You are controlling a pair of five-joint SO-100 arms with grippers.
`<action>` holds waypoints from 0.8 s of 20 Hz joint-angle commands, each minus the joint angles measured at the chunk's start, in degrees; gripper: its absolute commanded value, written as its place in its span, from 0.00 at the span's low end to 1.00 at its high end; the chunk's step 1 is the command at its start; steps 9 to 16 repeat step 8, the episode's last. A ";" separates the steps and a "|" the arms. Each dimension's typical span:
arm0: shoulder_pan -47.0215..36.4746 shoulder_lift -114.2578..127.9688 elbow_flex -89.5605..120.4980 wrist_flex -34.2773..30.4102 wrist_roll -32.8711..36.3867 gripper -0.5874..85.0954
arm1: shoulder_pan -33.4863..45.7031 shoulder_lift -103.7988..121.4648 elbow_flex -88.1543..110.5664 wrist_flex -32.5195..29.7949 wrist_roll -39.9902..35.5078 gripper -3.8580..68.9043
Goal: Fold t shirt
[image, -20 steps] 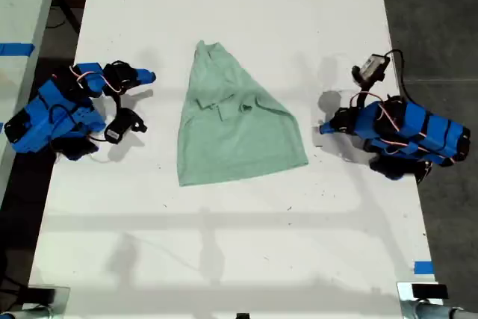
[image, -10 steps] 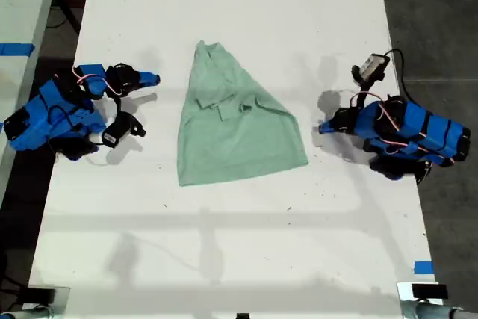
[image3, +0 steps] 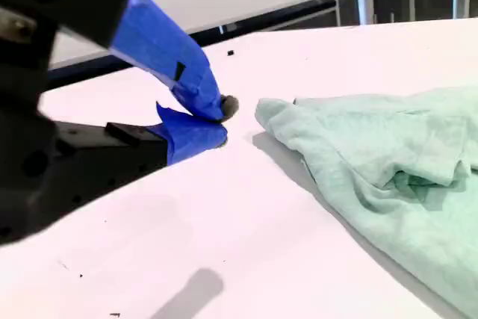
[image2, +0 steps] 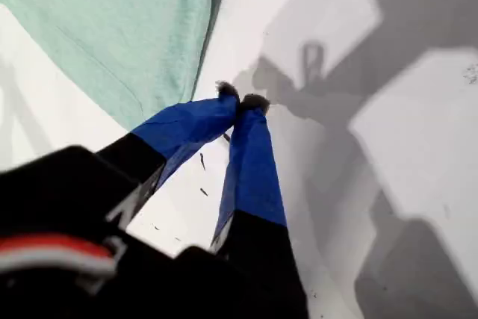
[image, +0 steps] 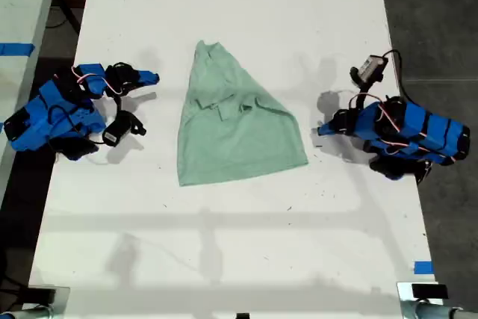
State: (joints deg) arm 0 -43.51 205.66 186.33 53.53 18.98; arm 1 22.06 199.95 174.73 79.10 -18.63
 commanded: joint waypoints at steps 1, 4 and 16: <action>-0.09 0.44 2.11 -0.18 -1.05 0.00 | -1.49 0.62 2.99 -2.11 1.05 0.08; -0.26 0.44 2.11 -0.35 -0.70 0.00 | -1.05 0.62 2.99 -2.11 1.41 0.08; 0.18 0.44 2.11 -0.09 -1.05 0.00 | -0.44 0.62 2.99 -2.11 0.97 0.08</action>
